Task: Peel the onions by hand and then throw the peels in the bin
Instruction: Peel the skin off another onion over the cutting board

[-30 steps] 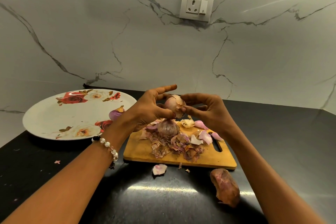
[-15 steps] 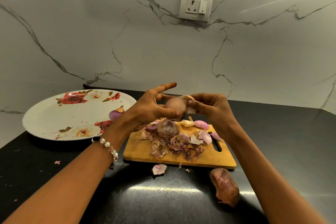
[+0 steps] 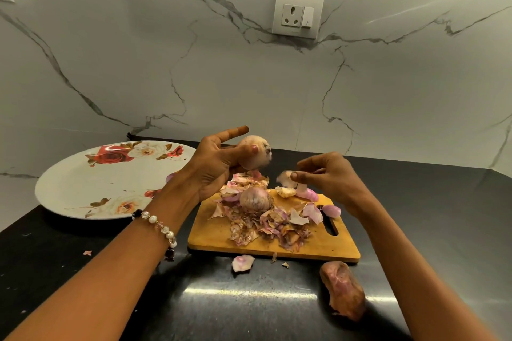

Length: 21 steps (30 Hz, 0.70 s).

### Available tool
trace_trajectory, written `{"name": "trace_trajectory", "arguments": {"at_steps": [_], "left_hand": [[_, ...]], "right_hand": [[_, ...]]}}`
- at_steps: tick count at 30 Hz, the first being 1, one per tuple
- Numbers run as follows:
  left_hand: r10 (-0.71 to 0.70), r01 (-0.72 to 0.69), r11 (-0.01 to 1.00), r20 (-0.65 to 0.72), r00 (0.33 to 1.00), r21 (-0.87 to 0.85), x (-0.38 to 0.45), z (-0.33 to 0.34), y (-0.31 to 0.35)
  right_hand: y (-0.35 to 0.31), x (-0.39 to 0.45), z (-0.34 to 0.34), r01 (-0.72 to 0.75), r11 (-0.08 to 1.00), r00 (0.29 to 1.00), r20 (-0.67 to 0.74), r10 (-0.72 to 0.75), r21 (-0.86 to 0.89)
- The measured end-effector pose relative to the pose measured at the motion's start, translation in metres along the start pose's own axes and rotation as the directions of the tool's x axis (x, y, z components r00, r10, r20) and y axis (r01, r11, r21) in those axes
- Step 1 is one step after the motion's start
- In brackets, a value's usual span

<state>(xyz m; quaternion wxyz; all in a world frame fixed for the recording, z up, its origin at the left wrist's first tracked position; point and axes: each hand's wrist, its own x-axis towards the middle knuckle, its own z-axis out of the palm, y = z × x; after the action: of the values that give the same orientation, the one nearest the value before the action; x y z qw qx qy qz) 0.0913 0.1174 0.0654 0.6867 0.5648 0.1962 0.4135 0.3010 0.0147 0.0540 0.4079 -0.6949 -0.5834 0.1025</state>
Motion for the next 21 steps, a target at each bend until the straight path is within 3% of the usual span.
{"name": "trace_trajectory", "arguments": {"at_steps": [5,8,13,21], "left_hand": [[-0.053,0.052,0.999,-0.032,0.998,-0.004,-0.002,0.003,0.000],[-0.065,0.066,0.997,-0.038,0.997,0.028,-0.002,0.004,-0.001],[-0.070,0.069,0.993,0.012,0.997,0.092,-0.005,0.008,-0.001],[-0.103,0.096,0.992,0.075,0.992,0.080,-0.006,0.005,0.005]], "right_hand": [[-0.021,-0.007,0.004,0.319,0.940,0.938,-0.186,-0.294,0.124],[-0.027,-0.008,0.012,0.462,0.886,0.869,-0.212,-0.447,0.025],[-0.024,-0.007,0.027,0.505,0.848,0.824,-0.204,-0.529,-0.159],[-0.021,-0.006,0.017,0.438,0.896,0.855,-0.273,-0.441,-0.073]]}}
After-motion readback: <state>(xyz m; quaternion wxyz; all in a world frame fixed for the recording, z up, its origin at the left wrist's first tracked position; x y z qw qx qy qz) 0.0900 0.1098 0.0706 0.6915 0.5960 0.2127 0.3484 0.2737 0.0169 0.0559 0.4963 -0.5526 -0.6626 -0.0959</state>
